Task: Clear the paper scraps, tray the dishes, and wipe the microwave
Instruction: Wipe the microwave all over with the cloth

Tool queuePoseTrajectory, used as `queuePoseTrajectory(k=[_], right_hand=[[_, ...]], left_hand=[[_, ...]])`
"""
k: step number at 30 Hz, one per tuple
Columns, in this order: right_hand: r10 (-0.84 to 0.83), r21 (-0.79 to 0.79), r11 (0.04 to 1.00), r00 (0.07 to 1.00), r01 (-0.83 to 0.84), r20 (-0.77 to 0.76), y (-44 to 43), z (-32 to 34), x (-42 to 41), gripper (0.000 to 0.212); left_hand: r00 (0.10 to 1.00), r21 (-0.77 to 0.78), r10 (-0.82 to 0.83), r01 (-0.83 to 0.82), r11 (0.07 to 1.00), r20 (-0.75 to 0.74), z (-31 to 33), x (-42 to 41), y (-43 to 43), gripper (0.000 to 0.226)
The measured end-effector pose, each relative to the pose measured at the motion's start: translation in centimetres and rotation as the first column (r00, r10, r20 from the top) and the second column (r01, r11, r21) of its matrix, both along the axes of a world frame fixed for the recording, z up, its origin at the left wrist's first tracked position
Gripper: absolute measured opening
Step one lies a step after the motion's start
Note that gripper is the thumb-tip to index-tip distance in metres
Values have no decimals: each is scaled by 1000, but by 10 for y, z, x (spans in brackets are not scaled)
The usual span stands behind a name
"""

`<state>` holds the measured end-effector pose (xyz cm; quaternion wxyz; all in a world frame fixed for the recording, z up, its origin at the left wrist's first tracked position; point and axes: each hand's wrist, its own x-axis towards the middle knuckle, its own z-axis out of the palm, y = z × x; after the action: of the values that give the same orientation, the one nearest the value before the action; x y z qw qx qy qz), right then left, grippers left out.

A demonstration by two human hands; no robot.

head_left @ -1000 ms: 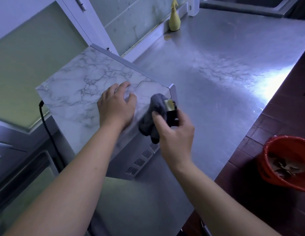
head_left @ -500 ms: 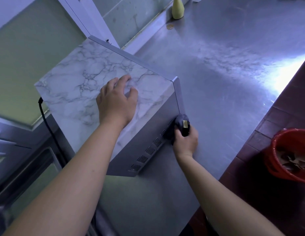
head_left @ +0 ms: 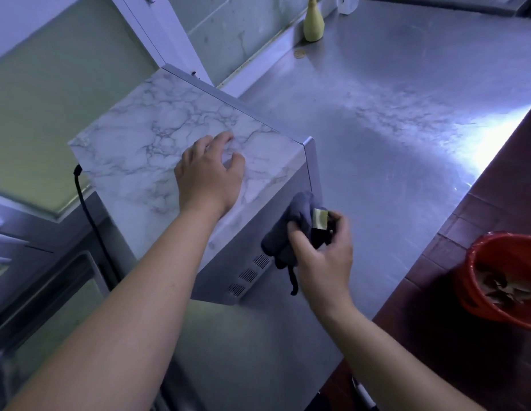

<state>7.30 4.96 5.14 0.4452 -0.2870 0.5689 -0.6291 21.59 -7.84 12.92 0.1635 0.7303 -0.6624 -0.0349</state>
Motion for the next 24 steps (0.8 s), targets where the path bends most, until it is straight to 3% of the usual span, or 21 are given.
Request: queuePoseTrajectory(k=[3, 5, 9, 12, 15, 21, 24], right_hand=[[72, -160, 982, 983, -100, -171, 6, 30, 32, 36], [-1, -214, 975, 952, -67, -305, 2, 33, 47, 39], [-129, -286, 958, 932, 29, -338, -2, -2, 54, 36], [-54, -14, 999, 953, 52, -298, -11, -50, 42, 41], [26, 315, 947, 960, 66, -278, -31, -86, 29, 38], [-4, 527, 842, 979, 115, -206, -64, -119, 11, 21], [27, 554, 830, 988, 63, -152, -71, -124, 0, 22]], left_hand=[[1000, 6, 19, -19, 1000, -8, 1, 0, -2, 43], [999, 10, 30, -30, 999, -16, 2, 1, -3, 43], [1000, 4, 9, -9, 1000, -14, 0, 1, -1, 43], [1000, 8, 8, -8, 1000, -10, 0, 2, -1, 43], [1000, 5, 5, -5, 1000, -3, -1, 1, -2, 43], [1000, 3, 1, -1, 1000, -5, -3, 2, -3, 43], [1000, 11, -7, 7, 1000, -5, -3, 2, -4, 44]])
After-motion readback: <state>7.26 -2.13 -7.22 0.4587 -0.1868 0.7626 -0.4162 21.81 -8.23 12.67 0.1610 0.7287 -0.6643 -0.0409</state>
